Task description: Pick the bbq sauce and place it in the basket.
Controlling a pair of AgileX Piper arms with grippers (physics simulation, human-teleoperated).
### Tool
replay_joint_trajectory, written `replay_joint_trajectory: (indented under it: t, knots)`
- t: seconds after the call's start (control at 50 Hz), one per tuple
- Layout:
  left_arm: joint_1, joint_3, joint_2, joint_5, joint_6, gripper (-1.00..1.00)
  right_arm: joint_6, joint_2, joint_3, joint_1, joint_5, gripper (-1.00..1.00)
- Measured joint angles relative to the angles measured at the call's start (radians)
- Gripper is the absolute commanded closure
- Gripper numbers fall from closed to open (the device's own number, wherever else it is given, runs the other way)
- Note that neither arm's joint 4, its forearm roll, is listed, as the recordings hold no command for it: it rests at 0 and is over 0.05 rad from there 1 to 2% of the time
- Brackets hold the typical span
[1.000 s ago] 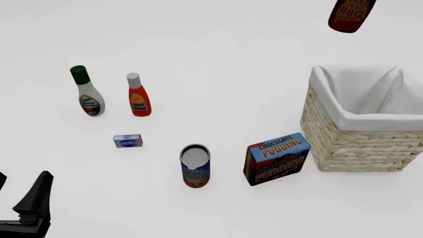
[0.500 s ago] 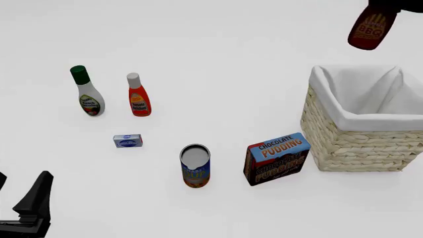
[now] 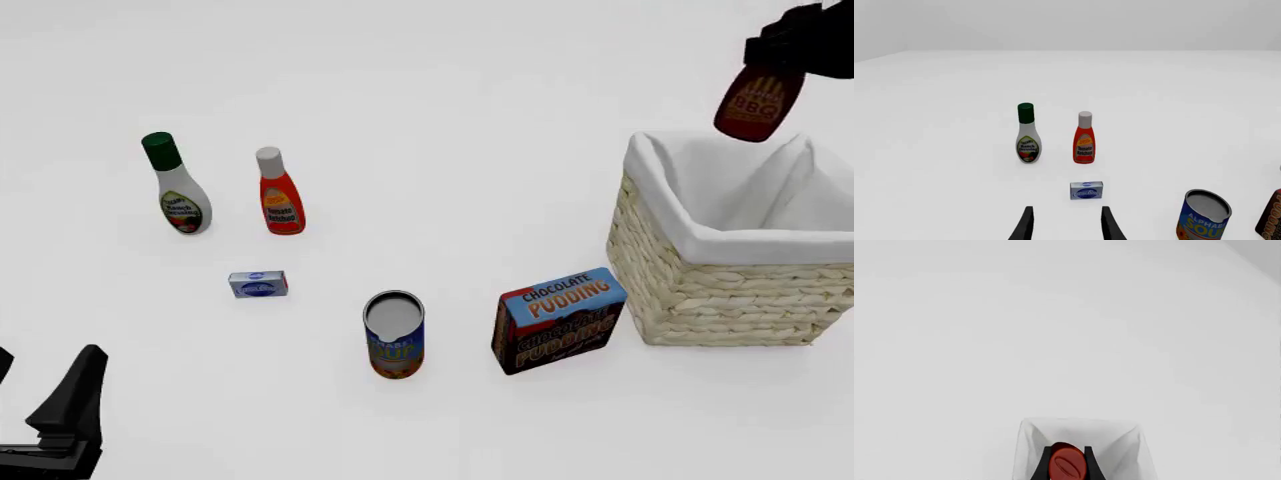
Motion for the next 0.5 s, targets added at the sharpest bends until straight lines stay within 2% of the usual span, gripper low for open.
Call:
replay_joint_trajectory:
  t: [0.5]
  knots:
    - [0.000, 0.000, 0.000, 0.000, 0.000, -1.00, 0.003, 0.066, 0.104, -0.067, -0.111, 1.00]
